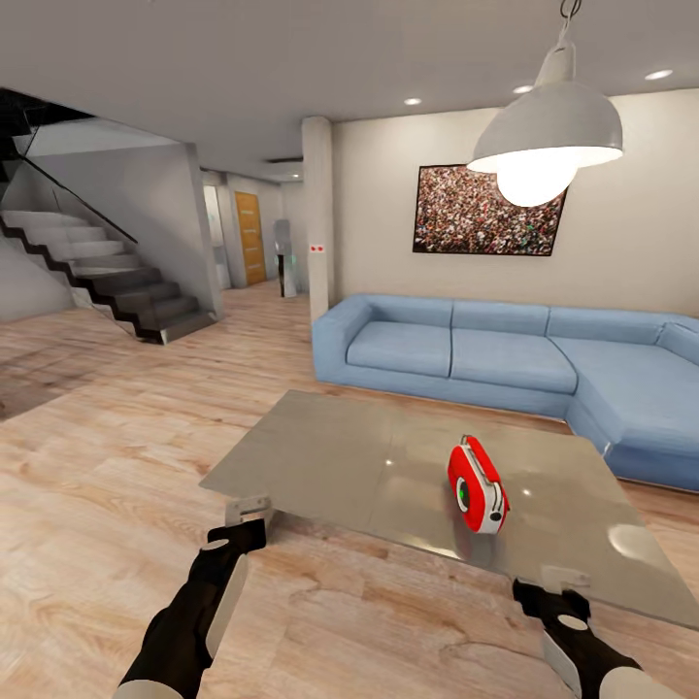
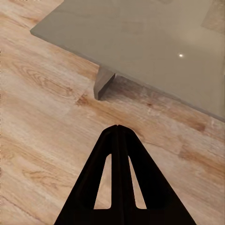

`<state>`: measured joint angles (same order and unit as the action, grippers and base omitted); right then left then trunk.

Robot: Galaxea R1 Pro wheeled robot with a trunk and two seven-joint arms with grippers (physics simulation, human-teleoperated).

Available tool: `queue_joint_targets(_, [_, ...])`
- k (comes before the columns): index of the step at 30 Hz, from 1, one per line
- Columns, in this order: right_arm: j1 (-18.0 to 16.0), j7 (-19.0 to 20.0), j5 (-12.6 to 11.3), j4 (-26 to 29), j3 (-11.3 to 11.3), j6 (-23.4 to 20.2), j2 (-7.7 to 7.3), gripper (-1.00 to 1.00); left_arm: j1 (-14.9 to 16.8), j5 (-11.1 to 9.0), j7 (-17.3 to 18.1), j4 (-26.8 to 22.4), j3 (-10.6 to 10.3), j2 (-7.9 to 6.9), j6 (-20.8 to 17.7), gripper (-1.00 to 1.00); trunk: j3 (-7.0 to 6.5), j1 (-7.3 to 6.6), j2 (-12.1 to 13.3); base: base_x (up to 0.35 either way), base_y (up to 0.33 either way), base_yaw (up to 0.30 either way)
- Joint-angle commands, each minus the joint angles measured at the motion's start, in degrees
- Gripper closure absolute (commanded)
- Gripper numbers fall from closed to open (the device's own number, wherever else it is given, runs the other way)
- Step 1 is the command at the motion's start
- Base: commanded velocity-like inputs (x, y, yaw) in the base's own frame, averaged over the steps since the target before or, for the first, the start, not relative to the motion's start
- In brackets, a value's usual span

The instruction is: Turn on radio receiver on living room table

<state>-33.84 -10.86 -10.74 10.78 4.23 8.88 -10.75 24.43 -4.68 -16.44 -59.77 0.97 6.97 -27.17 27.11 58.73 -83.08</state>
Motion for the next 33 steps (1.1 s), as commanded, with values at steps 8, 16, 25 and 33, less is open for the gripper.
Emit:
queue_joint_targets(8, [0.0, -0.51, -3.12, -2.79, 0.14, -0.18, -1.19, -1.0, 0.0, 0.02, 0.0, 0.04, 0.02, -0.12, 0.02, 1.0, 0.0, 0.0, 0.0, 0.0, 0.001, 0.0])
queue_joint_targets(16, [0.0, -0.56, -2.97, -4.69, 0.39, -0.35, -1.2, -1.0, 0.0, 0.1, -0.01, 0.09, 0.0, -0.06, 0.02, 1.0, 0.0, 0.0, 0.0, 0.0, 0.0, 0.0])
queue_joint_targets(25, [0.0, -0.56, -2.97, -4.74, 0.5, -0.35, -1.12, -1.0, 0.0, 0.41, -0.3, 1.25, 0.04, -0.68, -0.07, 1.0, 0.0, 0.0, 0.0, 0.0, 0.0, 0.0])
queue_joint_targets(33, [0.0, -0.48, -3.0, -5.44, 0.51, -0.35, -1.03, -1.0, -1.32, 4.34, -2.64, 30.01, 0.25, -12.44, 3.73, 1.0, 0.0, 0.0, 0.0, 0.0, 0.0, 0.0])
